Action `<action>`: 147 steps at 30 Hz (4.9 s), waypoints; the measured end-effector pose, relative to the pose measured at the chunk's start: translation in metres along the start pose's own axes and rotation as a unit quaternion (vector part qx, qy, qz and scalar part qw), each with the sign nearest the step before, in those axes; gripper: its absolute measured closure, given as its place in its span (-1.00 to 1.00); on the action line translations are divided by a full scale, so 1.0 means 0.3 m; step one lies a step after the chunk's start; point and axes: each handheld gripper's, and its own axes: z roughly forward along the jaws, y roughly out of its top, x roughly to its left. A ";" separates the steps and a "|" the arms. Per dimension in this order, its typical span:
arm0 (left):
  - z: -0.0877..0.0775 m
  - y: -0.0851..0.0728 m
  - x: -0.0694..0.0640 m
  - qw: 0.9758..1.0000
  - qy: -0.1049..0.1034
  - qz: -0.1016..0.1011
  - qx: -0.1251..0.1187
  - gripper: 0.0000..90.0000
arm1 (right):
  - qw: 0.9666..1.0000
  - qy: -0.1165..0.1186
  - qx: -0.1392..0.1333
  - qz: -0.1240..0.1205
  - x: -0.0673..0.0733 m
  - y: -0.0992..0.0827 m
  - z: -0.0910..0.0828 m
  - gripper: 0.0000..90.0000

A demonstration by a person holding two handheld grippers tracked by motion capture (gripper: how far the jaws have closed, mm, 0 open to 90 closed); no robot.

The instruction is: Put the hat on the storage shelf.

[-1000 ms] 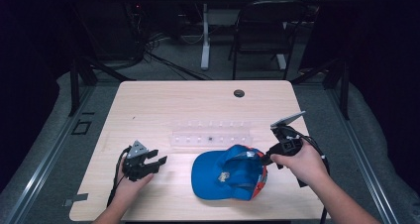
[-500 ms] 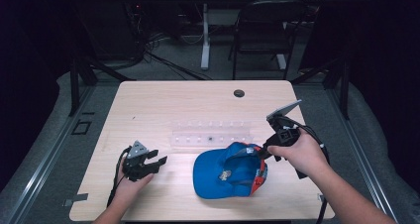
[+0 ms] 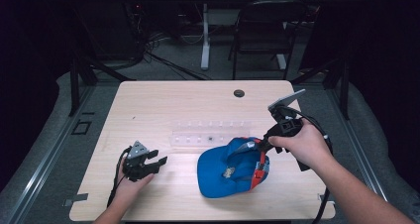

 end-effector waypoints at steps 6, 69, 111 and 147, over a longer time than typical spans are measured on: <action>0.000 0.000 0.000 1.000 0.000 0.000 0.000 0.16 | 1.000 0.013 -0.002 0.006 0.005 0.005 -0.026 0.74; 0.001 -0.001 -0.003 1.000 0.001 -0.001 -0.003 0.16 | 0.960 0.268 -0.054 0.057 0.015 0.036 -0.121 0.74; 0.004 0.001 -0.009 1.000 -0.005 0.004 0.001 0.15 | 0.951 0.289 -0.096 0.049 0.063 0.121 -0.203 0.74; 0.007 0.001 -0.009 1.000 -0.009 0.002 0.003 0.15 | 0.940 0.296 -0.148 0.077 0.092 0.296 -0.195 0.74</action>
